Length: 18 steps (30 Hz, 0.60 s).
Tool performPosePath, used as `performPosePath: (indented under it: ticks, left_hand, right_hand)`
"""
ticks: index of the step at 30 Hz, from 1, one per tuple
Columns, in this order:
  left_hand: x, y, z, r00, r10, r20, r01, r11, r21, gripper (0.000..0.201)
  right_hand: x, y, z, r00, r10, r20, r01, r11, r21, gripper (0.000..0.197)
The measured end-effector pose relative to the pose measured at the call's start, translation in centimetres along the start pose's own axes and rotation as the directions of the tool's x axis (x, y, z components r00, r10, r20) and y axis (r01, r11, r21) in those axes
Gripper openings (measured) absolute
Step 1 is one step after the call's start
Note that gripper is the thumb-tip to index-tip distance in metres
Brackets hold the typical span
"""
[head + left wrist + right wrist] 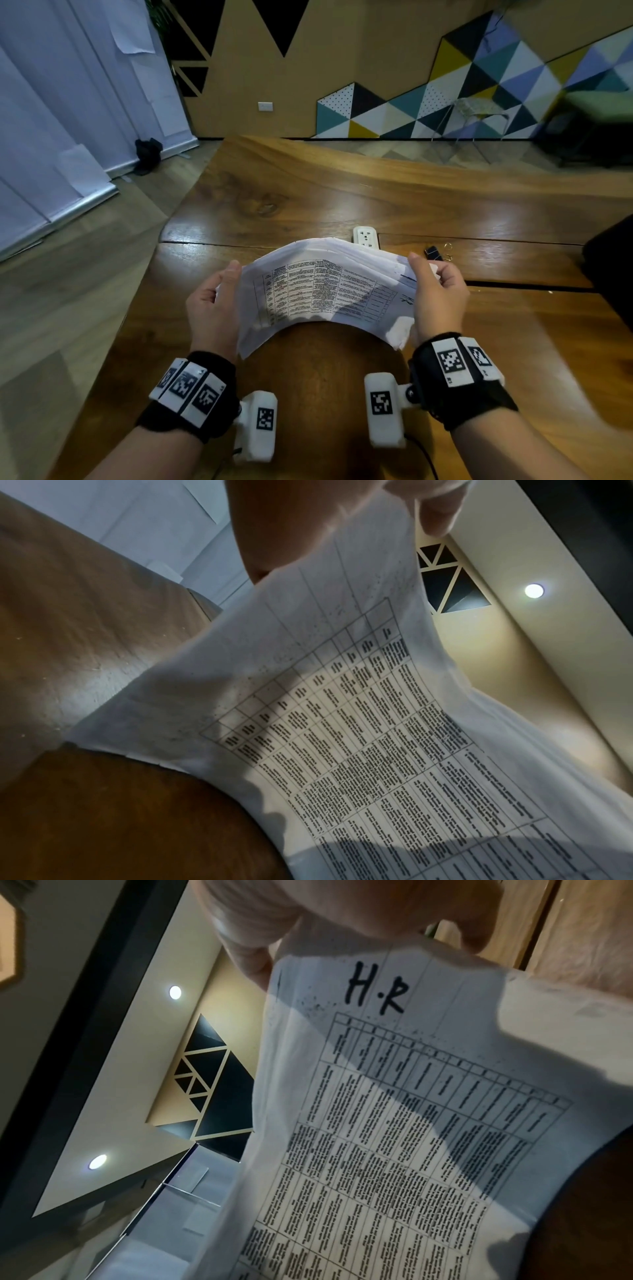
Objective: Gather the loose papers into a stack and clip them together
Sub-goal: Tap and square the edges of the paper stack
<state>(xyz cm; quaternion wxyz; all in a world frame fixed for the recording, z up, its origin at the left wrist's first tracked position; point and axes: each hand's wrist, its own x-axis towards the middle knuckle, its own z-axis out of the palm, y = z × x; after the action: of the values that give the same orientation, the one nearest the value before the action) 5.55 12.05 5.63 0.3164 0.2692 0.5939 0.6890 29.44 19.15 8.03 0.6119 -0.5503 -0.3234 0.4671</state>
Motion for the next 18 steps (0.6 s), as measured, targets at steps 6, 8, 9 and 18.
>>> performPosePath:
  ticks: [6,8,9,18]
  left_hand:
    - [0.2,0.2,-0.2,0.997,-0.014,0.075,0.01,0.999,0.044,0.009]
    - [0.2,0.1,-0.3,0.995,-0.006,0.1,0.0,0.998,0.055,0.02]
    - [0.2,0.0,-0.4,0.995,0.0,0.102,-0.006,0.998,0.058,0.024]
    - [0.5,-0.6,-0.5,0.996,0.02,0.091,-0.025,0.998,0.052,0.013]
  right_hand:
    - [0.0,0.7,-1.0,0.984,-0.172,0.055,0.177,0.979,-0.1,0.021]
    - [-0.3,0.8,-1.4,0.963,-0.213,0.168,0.234,0.965,-0.116,0.02]
    - [-0.4,0.8,-1.6,0.949,-0.223,0.223,0.257,0.957,-0.135,0.02]
    - [-0.2,1.1,-2.4,0.926,-0.303,0.227,0.346,0.92,-0.184,0.028]
